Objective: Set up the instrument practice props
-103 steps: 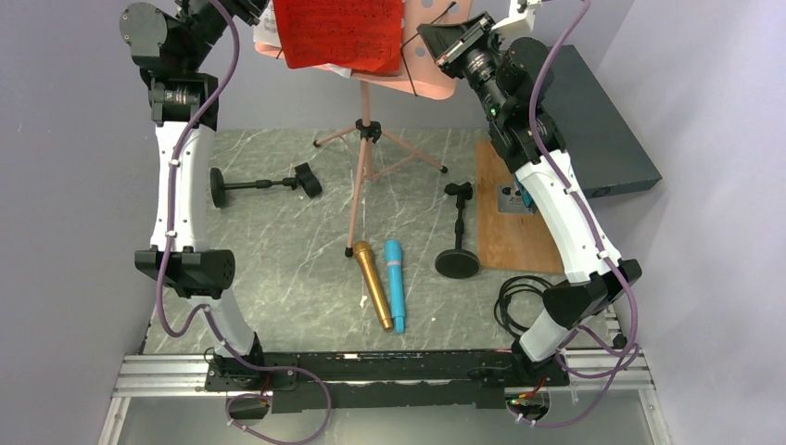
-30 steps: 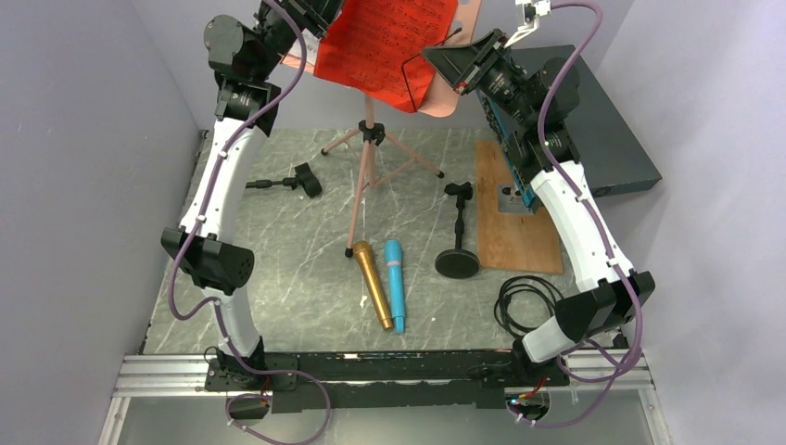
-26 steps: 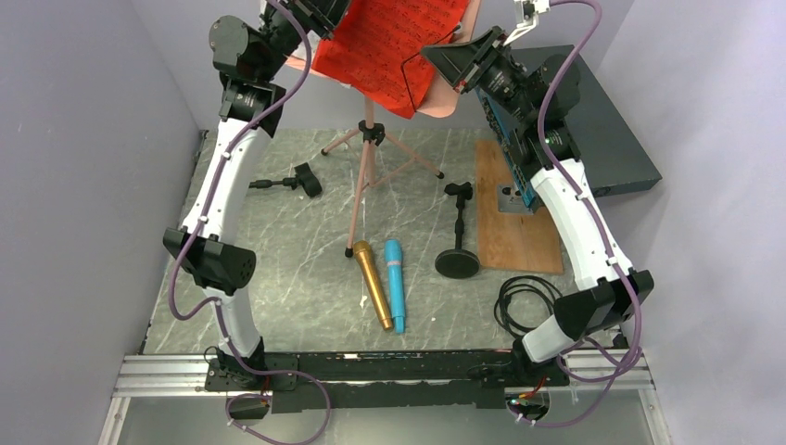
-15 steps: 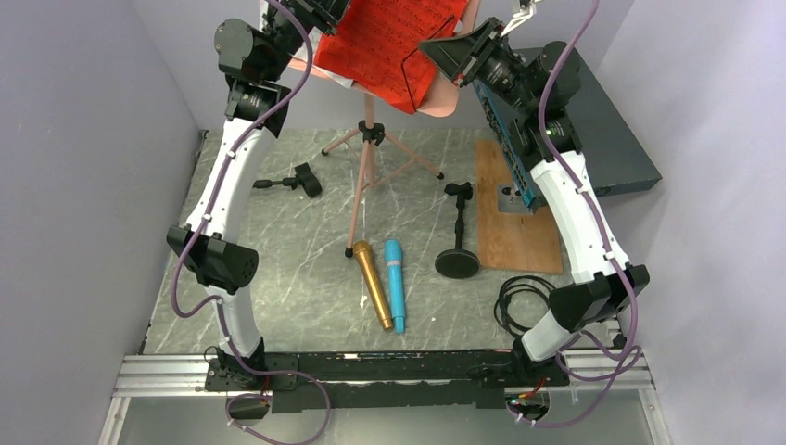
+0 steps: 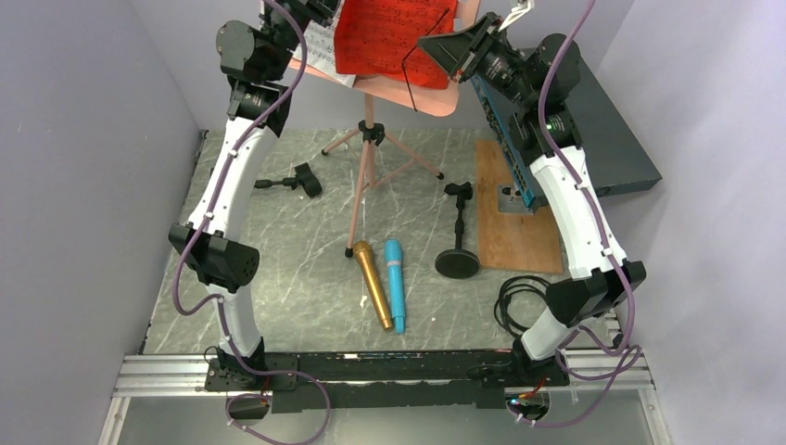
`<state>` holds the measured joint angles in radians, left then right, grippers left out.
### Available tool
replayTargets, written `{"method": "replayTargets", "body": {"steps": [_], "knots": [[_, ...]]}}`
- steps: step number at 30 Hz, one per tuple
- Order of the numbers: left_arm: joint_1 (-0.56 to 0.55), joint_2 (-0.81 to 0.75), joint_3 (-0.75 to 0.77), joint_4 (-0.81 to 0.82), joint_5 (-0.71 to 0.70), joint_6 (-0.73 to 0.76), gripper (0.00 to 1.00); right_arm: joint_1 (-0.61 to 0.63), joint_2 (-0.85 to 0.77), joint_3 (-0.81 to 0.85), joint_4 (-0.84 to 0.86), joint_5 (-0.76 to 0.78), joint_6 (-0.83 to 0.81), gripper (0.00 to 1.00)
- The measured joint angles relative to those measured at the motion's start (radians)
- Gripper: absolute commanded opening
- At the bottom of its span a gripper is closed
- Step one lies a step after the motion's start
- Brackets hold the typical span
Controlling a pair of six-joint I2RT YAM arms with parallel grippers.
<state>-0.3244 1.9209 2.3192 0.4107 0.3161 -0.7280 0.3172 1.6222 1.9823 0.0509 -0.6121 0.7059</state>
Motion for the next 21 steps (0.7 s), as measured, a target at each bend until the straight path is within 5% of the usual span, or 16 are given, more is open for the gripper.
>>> {"method": "replayTargets", "body": {"steps": [12,21], "knots": [[-0.001,0.045,0.03,0.007,0.085,-0.017,0.0,0.0,0.022,0.042,-0.032,0.0,-0.009,0.01],[-0.004,0.045,0.044,-0.04,0.164,0.035,0.0,0.0,0.009,0.031,-0.039,0.01,-0.013,0.47]]}}
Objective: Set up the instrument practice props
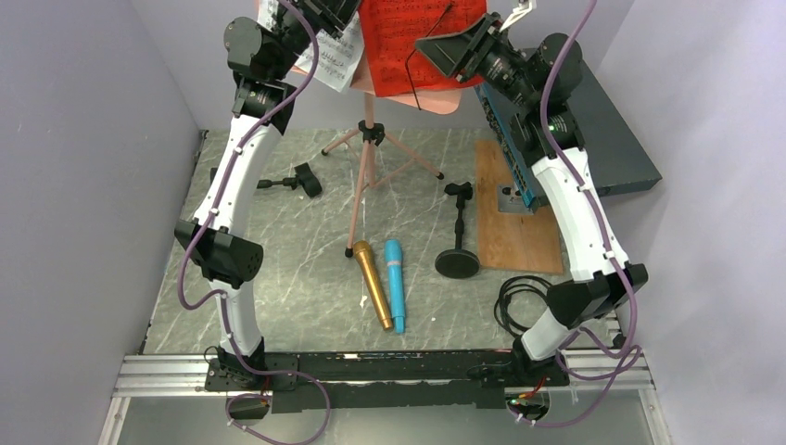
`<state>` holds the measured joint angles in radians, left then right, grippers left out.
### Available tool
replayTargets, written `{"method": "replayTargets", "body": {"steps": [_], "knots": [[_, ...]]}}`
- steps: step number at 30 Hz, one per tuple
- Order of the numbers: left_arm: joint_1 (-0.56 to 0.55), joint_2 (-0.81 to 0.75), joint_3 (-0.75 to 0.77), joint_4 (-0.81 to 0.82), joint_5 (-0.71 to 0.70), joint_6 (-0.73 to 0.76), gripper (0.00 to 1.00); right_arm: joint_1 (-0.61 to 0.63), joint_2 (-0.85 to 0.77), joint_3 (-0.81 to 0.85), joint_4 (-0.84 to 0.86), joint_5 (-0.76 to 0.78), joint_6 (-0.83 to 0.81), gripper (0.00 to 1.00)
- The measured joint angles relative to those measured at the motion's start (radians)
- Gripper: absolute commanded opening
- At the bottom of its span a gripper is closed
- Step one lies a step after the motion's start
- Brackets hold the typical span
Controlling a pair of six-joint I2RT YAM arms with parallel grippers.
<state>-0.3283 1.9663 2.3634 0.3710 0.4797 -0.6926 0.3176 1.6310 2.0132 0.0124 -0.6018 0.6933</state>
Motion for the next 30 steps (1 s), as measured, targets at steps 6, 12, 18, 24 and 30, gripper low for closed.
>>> {"method": "replayTargets", "body": {"steps": [6,12,18,24,30], "knots": [[-0.001,-0.002,-0.009,0.0,0.02,0.014,0.09,0.002,-0.1,-0.1,-0.021,0.05,-0.009,0.67],[-0.001,-0.014,-0.045,0.011,0.02,0.018,0.38,0.002,-0.245,-0.196,-0.084,0.1,-0.045,0.75],[-0.001,-0.067,-0.117,0.014,0.01,0.007,0.66,0.002,-0.362,-0.26,-0.166,0.156,-0.133,0.78],[0.0,-0.165,-0.202,0.001,-0.029,0.001,0.87,0.002,-0.443,-0.308,-0.229,0.206,-0.218,0.8],[0.0,-0.29,-0.245,-0.083,-0.085,0.024,0.89,0.002,-0.486,-0.35,-0.283,0.246,-0.276,0.82]]}}
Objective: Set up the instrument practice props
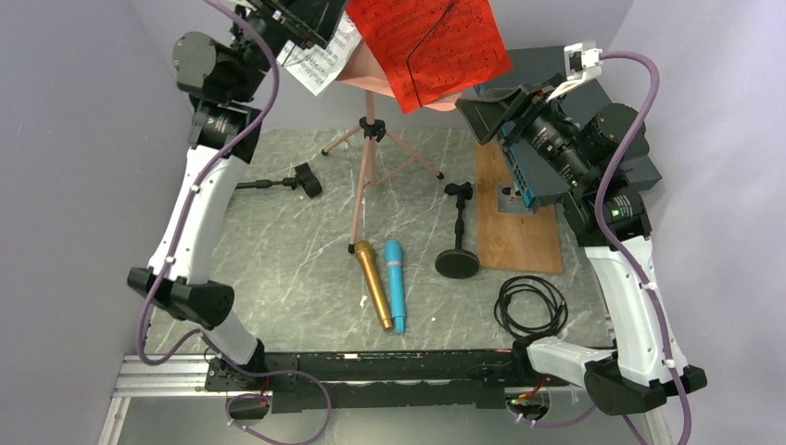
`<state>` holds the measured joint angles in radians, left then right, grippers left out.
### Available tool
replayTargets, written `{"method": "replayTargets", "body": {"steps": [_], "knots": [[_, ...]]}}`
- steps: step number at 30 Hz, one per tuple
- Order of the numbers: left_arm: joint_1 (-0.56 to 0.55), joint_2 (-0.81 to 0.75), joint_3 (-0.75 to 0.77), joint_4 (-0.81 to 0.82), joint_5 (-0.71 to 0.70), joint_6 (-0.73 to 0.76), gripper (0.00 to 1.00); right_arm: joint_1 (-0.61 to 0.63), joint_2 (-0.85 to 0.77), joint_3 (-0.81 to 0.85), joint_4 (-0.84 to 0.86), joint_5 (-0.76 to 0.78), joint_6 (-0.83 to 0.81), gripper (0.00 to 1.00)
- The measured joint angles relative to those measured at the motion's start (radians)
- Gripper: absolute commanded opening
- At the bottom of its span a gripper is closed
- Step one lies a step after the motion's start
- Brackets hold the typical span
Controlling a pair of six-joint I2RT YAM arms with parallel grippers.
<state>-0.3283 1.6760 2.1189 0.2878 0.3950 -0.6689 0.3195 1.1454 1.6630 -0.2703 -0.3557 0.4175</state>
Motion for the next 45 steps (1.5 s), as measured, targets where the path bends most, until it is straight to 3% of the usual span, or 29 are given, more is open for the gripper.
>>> {"method": "replayTargets", "body": {"steps": [10,17,22,25,31,35,40,45], "knots": [[0.117,-0.279,-0.234,-0.169,-0.038,0.018,0.95,0.0,-0.051,-0.033,-0.087,0.098,-0.086,0.84],[0.163,-0.49,-0.555,-0.337,-0.061,-0.001,0.97,0.0,-0.188,-0.273,-0.068,0.063,-0.087,0.84],[0.164,-0.613,-0.819,-0.456,-0.042,-0.002,0.96,0.013,-0.257,-0.55,-0.01,-0.051,-0.052,0.84],[0.166,-0.689,-0.983,-0.543,-0.045,0.008,0.97,0.093,-0.262,-0.671,-0.011,-0.037,-0.049,0.85],[0.167,-0.834,-1.273,-0.728,-0.057,0.018,0.97,0.412,-0.229,-0.792,-0.009,0.092,-0.075,0.85],[0.168,-0.904,-1.424,-0.784,-0.063,-0.01,0.99,0.442,-0.163,-0.855,0.027,0.151,-0.074,0.85],[0.197,-0.877,-1.49,-0.806,-0.083,-0.085,1.0,0.443,-0.059,-0.88,0.025,0.216,-0.073,0.86],[0.391,-0.62,-1.411,-0.78,-0.05,-0.158,0.99,0.443,-0.077,-0.881,0.034,0.232,-0.078,0.86]]}}
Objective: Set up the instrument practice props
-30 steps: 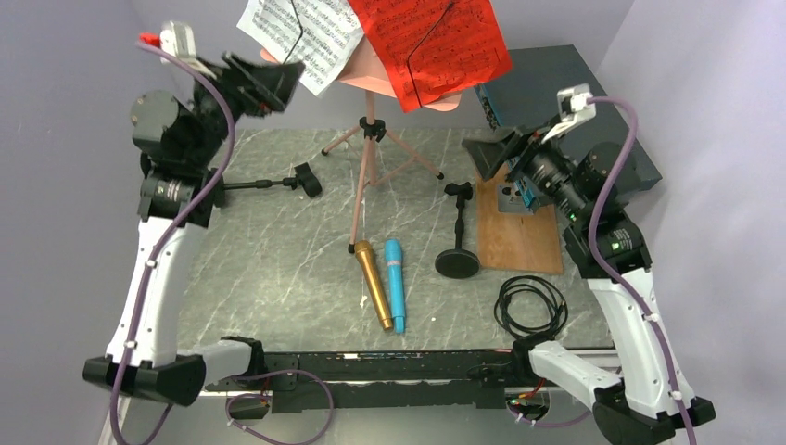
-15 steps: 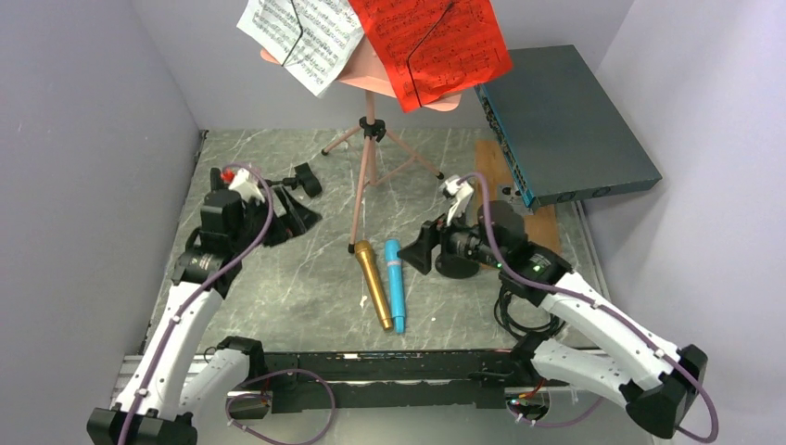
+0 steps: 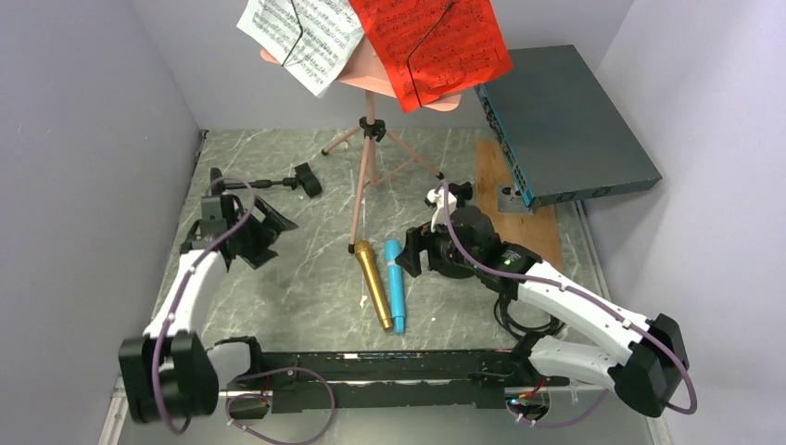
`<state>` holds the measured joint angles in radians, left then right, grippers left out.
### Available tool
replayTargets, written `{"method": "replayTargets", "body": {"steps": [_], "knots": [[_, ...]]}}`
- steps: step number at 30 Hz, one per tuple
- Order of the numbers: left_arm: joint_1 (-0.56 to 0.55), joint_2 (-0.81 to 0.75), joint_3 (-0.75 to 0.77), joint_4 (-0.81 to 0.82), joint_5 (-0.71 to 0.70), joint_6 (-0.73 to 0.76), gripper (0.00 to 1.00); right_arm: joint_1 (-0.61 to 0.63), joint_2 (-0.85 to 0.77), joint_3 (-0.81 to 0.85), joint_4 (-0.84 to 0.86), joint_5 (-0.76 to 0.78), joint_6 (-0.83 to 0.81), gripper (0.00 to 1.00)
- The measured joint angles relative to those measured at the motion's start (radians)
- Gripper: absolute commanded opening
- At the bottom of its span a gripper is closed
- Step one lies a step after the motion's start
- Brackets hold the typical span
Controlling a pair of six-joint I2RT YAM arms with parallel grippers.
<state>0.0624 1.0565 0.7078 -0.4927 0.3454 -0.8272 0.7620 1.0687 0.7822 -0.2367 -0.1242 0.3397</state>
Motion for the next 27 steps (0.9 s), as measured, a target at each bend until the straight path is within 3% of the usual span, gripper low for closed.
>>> {"method": "replayTargets", "body": {"steps": [4,8,13,16,18,24,25,27], "knots": [[0.1,0.143,0.061,0.115,-0.089,-0.07,0.99,0.0,-0.016,0.0,0.005,0.003,-0.004,0.87],[0.159,0.259,0.014,0.421,-0.189,-0.271,1.0,0.0,-0.036,0.0,0.013,0.002,-0.007,0.87],[0.172,0.581,0.057,0.724,-0.289,-0.492,0.97,0.0,-0.095,-0.014,0.022,0.001,-0.007,0.88],[0.159,0.768,0.139,0.89,-0.336,-0.592,0.89,0.0,-0.132,-0.032,0.025,0.002,-0.007,0.88],[0.144,0.86,0.197,1.006,-0.382,-0.623,0.77,0.0,-0.145,-0.04,0.023,0.004,-0.008,0.88],[0.12,1.075,0.286,1.257,-0.434,-0.725,0.05,0.0,-0.171,-0.043,-0.009,0.046,-0.019,0.89],[0.119,1.077,0.282,1.284,-0.434,-0.73,0.0,0.0,-0.175,-0.043,-0.011,0.052,-0.021,0.89],[0.127,1.057,0.245,1.322,-0.415,-0.756,0.0,0.0,-0.187,-0.043,-0.015,0.068,-0.024,0.89]]}}
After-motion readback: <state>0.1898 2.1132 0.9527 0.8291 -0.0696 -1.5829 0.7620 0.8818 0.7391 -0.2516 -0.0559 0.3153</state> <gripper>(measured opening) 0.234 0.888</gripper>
